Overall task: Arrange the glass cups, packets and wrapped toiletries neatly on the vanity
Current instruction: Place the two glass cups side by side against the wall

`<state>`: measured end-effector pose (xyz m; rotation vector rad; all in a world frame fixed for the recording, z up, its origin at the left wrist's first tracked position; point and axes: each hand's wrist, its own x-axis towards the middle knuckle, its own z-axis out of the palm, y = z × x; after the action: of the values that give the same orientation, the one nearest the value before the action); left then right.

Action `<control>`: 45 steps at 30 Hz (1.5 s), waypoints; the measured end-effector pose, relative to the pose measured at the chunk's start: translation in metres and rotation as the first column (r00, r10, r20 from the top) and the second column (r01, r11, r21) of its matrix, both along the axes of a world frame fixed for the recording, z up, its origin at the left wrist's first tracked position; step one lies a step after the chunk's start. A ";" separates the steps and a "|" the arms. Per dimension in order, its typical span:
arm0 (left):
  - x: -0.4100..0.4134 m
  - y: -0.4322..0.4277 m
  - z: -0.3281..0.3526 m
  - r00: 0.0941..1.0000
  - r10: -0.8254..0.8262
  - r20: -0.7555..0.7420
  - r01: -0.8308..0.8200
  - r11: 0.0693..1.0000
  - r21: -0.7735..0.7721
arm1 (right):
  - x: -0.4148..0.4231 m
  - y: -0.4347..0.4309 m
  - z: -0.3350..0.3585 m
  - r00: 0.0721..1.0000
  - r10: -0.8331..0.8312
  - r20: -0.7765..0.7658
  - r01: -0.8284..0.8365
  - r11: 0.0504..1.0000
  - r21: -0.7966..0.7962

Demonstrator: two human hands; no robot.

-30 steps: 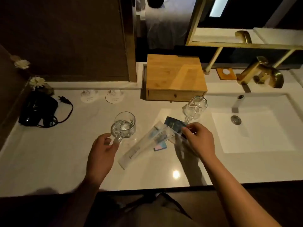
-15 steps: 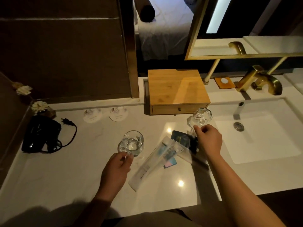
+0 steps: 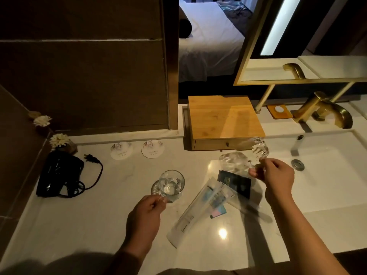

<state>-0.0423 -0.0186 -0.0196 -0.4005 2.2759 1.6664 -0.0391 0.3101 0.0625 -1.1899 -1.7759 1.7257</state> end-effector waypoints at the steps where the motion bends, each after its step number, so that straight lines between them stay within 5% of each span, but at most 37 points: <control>1: -0.001 -0.004 0.001 1.000 0.013 -0.006 -0.013 1.000 -0.002 | 0.001 -0.009 0.008 1.000 0.012 -0.026 -0.015 0.992 -0.129; 6: 0.001 -0.025 0.005 0.997 0.076 -0.014 -0.075 0.997 0.013 | -0.011 -0.059 0.017 0.993 0.102 -0.054 -0.114 0.782 -0.612; 13: 0.011 -0.037 0.003 0.988 0.152 0.005 -0.152 0.985 0.077 | -0.026 -0.103 -0.009 0.950 0.313 -0.022 -0.238 0.672 -0.701; 25: 0.017 -0.038 0.000 0.969 0.243 0.040 -0.247 0.955 0.167 | -0.037 -0.133 -0.040 0.943 0.328 -0.048 -0.174 0.365 -0.915; 38: 0.009 -0.038 -0.005 0.966 0.255 0.033 -0.257 0.953 0.161 | -0.043 -0.135 -0.047 0.948 0.318 -0.014 -0.121 0.320 -0.940; 45: 0.008 -0.036 -0.006 0.968 0.252 0.017 -0.250 0.948 0.195 | -0.044 -0.135 -0.037 0.925 0.381 -0.002 -0.171 0.411 -0.895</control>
<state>-0.0344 -0.0551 -0.0256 -0.6604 2.1106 1.9971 -0.0832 0.1746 0.0256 -1.5200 -1.1064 3.0585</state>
